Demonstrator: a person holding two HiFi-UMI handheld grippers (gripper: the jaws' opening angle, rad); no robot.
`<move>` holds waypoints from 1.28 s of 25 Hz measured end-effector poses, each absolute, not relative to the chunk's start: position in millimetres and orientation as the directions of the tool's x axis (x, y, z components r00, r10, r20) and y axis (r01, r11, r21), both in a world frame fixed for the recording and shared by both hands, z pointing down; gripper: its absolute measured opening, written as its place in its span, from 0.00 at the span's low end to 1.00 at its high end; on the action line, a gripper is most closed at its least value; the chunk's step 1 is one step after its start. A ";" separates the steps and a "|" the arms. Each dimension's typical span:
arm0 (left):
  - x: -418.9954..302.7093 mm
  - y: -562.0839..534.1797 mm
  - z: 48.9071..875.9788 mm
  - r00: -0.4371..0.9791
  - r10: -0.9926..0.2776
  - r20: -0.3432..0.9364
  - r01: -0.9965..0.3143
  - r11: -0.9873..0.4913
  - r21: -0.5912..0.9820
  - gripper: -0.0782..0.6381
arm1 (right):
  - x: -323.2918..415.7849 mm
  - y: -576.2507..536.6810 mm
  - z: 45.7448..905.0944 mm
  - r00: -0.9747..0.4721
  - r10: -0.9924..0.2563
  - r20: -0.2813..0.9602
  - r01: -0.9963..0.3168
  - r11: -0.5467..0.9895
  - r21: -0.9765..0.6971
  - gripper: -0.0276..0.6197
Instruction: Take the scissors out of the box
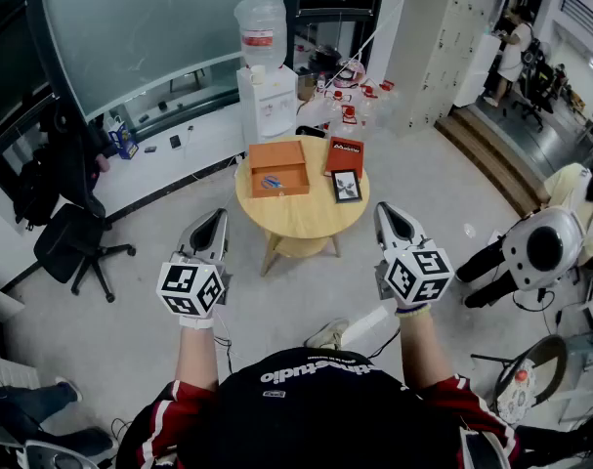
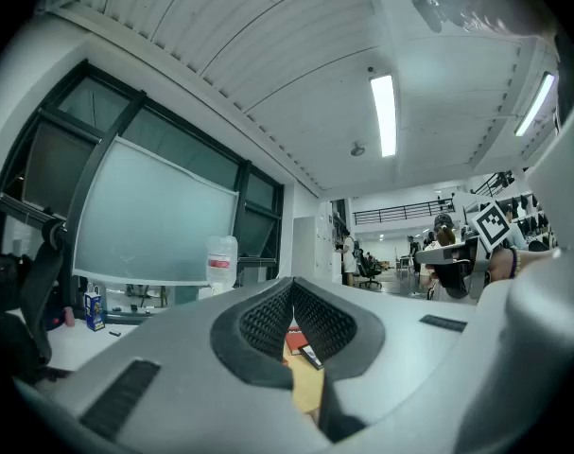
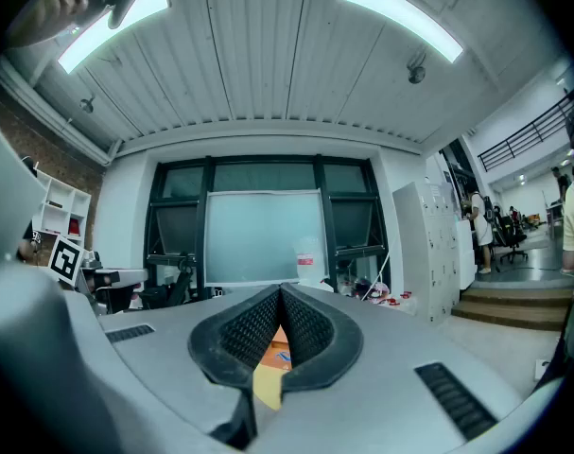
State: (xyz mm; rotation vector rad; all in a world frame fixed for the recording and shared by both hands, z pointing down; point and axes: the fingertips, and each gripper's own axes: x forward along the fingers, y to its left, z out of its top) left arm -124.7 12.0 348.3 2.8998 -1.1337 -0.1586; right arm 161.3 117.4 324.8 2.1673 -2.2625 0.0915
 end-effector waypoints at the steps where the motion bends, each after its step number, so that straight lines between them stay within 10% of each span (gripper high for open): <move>1: -124.9 12.4 347.7 0.728 -0.680 -0.087 -0.678 -0.733 0.060 0.13 | 162.2 117.0 324.6 -0.045 -0.998 0.045 -0.998 0.044 -0.038 0.08; 32: -157.5 5.2 366.4 0.711 -0.699 -0.077 -0.692 -0.715 0.099 0.13 | 124.2 97.7 338.0 -0.083 -0.993 0.082 -0.996 0.081 -0.032 0.08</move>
